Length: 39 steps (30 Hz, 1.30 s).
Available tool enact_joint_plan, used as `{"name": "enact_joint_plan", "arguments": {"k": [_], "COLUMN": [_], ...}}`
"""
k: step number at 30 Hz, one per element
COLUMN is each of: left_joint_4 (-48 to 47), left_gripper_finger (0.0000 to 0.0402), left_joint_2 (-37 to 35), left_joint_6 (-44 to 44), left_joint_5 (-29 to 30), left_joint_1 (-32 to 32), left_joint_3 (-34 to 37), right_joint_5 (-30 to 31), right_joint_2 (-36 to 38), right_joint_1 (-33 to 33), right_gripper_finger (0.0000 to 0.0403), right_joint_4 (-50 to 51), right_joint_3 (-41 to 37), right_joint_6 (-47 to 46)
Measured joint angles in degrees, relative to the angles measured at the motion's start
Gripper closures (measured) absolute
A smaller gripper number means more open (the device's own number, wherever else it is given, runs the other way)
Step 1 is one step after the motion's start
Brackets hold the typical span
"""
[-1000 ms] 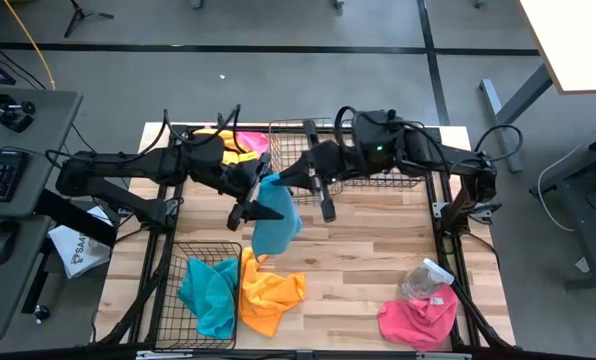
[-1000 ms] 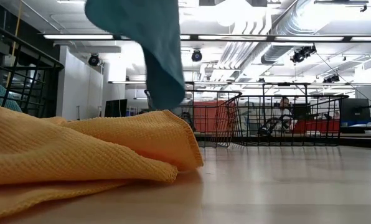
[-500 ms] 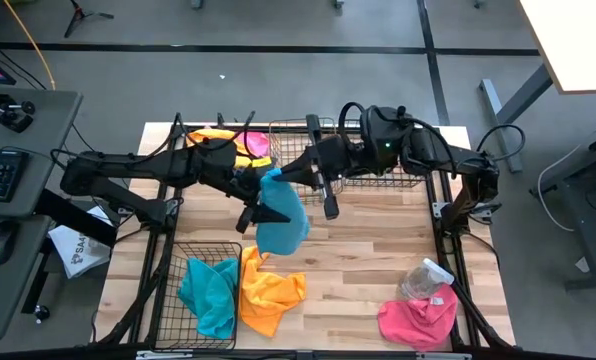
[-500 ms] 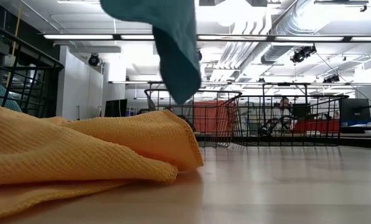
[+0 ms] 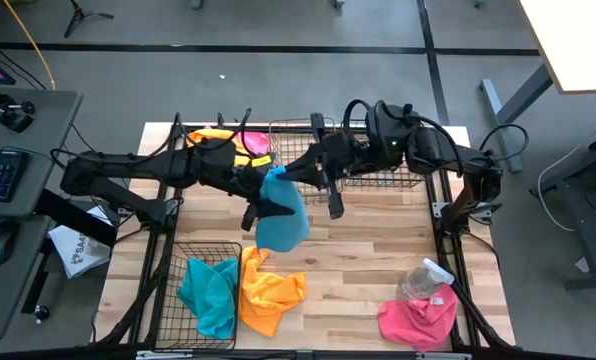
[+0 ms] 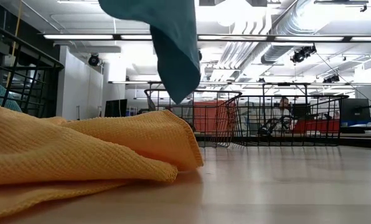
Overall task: Sort microfiber towel by color & place in baskets
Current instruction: Put the blue towel into the bottom black wire basket
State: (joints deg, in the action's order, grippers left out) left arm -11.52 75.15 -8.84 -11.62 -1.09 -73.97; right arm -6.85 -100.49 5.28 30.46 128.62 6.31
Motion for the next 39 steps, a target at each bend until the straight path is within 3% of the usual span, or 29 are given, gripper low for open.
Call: {"name": "enact_joint_plan", "arguments": {"k": [3,6,8,11,17,22,26,32,35,39], "left_joint_4": [-0.18,-0.65,-1.29,-5.4,-23.25,-37.85,-45.08,-41.06,-42.79,-46.07], "left_gripper_finger": [0.0242,0.0347,0.0386,0.039,0.04,0.0401,0.0401,0.0401,0.0401,0.0401], "left_joint_2": [0.03,0.01,0.0,-0.94,-5.92,-12.03,-18.54,-26.58,-26.45,-20.96], "left_joint_6": [0.05,0.05,-0.41,-1.68,-4.23,-9.9,-19.66,-33.02,-41.97,-53.36], "left_joint_5": [1.01,0.99,1.19,2.57,6.6,13.46,14.06,20.11,18.47,12.87], "left_joint_1": [-0.37,-0.43,-0.31,-0.01,-1.01,-3.7,-8.57,-19.63,-26.14,-34.99], "left_joint_3": [0.0,0.0,0.0,0.0,0.02,0.02,0.02,-0.02,-0.04,0.0], "right_joint_5": [0.0,1.13,3.46,5.47,9.99,16.18,19.32,22.82,23.97,24.74], "right_joint_2": [0.0,0.0,0.0,0.2,3.23,6.06,8.24,8.66,8.66,8.39], "right_joint_1": [0.0,0.0,0.02,0.02,0.39,0.39,0.35,0.39,0.34,0.17], "right_gripper_finger": [0.0386,0.0371,0.0351,0.0304,0.0182,0.0119,0.0111,0.0126,0.0135,0.0143], "right_joint_4": [0.57,0.23,0.06,0.65,4.42,15.99,29.18,40.26,42.38,44.17], "right_joint_3": [0.0,0.0,0.0,0.0,0.03,0.1,0.09,-0.02,-0.02,-0.11], "right_joint_6": [-0.28,-0.28,-1.04,-2.24,2.21,0.1,-5.6,-10.35,-10.35,-10.65]}}
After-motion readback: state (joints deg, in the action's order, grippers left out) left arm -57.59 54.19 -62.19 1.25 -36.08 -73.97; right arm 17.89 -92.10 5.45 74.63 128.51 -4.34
